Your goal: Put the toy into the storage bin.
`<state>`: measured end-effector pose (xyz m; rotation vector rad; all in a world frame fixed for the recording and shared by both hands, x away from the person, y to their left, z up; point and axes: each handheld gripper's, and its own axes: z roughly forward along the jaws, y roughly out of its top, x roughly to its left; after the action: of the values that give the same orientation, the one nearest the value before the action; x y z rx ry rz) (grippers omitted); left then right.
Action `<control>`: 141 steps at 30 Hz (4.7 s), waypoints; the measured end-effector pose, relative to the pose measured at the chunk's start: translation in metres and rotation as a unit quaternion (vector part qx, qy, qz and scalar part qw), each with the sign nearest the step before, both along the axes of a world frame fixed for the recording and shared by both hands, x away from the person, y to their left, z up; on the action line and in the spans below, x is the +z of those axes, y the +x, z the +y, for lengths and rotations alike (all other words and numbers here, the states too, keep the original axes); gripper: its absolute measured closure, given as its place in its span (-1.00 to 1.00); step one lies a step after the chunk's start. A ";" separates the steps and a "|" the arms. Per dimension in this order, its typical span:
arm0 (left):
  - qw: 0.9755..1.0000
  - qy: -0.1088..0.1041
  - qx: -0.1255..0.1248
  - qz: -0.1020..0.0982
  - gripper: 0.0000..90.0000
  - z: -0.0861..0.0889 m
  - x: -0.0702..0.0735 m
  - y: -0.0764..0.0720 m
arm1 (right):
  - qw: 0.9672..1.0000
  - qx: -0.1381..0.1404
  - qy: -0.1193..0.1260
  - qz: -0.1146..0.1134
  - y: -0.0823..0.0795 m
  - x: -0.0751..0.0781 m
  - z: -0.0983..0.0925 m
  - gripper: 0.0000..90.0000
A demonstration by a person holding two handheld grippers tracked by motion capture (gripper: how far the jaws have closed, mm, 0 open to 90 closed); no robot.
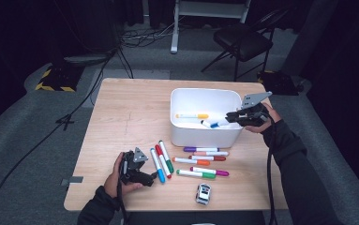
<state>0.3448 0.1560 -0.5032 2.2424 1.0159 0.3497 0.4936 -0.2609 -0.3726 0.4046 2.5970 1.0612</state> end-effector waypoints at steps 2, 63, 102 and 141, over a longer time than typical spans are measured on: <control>1.000 0.000 0.000 0.000 -0.98 0.000 0.000 0.000 | 1.000 0.003 -0.001 -0.001 0.000 0.001 -0.001 0.75; 1.000 0.000 0.000 0.000 -0.98 0.000 0.000 0.000 | 0.993 0.092 0.057 0.051 -0.126 -0.123 -0.011 0.32; 1.000 0.000 0.000 0.000 -0.98 0.000 0.000 0.000 | 0.990 0.097 0.090 0.049 -0.127 -0.109 -0.019 0.68; 1.000 0.000 0.000 0.000 -0.98 0.000 0.000 0.000 | 0.984 0.074 0.149 -0.068 -0.105 0.022 -0.055 0.68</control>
<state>0.3448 0.1559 -0.5032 2.2422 1.0162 0.3498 0.3888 -0.3163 -0.3507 0.1985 2.3813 1.4830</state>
